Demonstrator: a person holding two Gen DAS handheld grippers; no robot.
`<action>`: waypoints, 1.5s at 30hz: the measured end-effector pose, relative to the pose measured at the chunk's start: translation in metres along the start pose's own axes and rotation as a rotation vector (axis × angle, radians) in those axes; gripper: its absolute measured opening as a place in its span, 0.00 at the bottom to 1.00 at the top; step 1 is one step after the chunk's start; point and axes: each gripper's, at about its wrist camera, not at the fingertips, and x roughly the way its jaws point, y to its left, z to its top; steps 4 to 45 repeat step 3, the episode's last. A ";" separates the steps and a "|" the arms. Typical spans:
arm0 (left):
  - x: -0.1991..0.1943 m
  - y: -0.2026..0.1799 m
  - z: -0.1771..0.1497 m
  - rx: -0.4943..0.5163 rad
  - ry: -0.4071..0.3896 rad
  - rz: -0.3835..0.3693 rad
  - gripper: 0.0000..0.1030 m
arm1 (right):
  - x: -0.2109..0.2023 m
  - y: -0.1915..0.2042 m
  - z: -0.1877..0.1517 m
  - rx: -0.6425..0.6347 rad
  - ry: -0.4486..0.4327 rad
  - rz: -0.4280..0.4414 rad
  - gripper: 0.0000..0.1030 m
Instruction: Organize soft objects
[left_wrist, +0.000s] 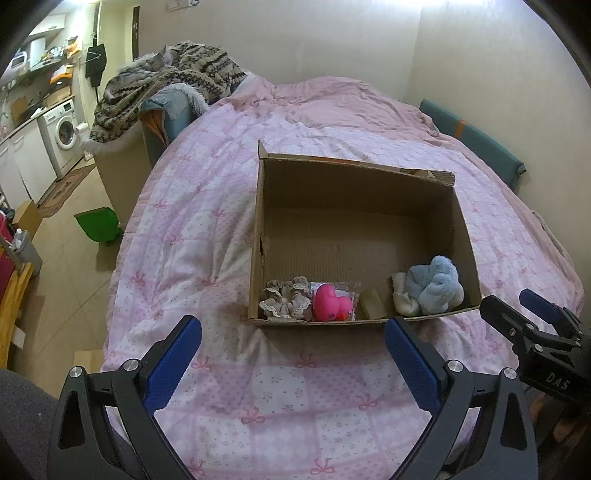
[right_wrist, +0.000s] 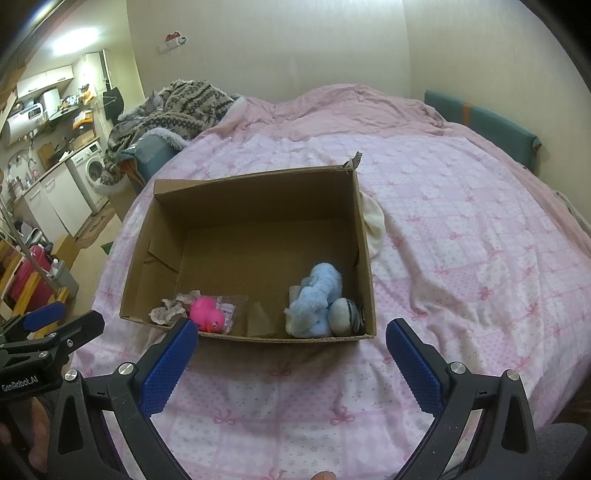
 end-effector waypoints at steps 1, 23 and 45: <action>0.000 0.000 0.000 -0.002 -0.001 0.001 0.96 | 0.000 -0.001 0.000 0.002 0.000 0.001 1.00; 0.000 0.000 -0.001 -0.002 0.005 0.001 0.96 | 0.000 -0.001 0.000 0.003 0.002 0.001 1.00; 0.000 0.000 -0.001 -0.002 0.005 0.001 0.96 | 0.000 -0.001 0.000 0.003 0.002 0.001 1.00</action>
